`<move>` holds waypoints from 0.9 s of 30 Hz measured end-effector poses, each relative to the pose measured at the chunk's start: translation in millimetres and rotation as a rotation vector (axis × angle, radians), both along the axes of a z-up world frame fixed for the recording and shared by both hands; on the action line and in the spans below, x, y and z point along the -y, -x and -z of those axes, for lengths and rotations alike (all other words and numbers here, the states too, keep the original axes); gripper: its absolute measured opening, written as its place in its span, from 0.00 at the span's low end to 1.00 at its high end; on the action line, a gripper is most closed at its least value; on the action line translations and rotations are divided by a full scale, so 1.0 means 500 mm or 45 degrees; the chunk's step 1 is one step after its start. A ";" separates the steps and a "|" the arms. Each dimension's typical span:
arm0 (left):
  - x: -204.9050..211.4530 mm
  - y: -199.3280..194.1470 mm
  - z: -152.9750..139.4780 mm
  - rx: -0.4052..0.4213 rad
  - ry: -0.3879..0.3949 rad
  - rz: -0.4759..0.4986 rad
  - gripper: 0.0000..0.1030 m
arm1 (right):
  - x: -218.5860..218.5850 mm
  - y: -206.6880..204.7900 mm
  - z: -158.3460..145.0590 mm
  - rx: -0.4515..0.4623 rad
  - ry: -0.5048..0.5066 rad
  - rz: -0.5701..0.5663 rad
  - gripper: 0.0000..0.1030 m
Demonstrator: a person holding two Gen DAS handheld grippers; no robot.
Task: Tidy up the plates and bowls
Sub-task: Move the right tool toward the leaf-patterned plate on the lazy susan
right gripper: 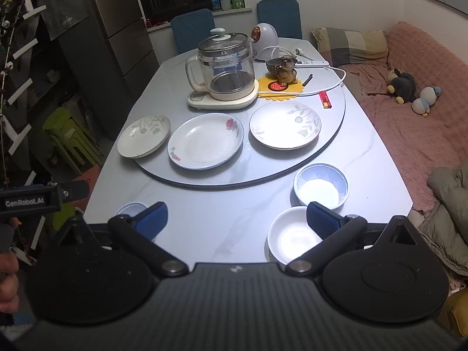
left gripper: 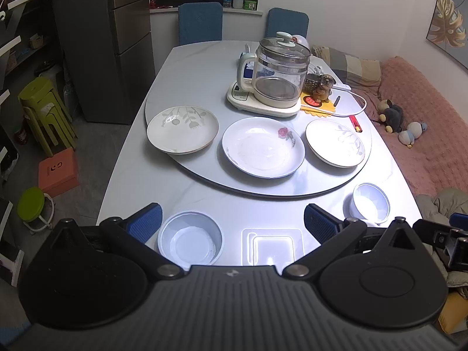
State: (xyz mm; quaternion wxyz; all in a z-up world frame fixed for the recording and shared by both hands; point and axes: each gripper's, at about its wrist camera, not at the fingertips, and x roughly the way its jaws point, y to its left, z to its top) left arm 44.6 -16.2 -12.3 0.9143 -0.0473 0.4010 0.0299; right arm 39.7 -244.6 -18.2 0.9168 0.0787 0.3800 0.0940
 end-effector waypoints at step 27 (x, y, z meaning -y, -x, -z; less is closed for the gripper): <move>0.109 -0.011 0.025 -0.036 0.077 -0.225 1.00 | 0.101 -0.084 0.021 -0.052 0.000 -0.261 0.97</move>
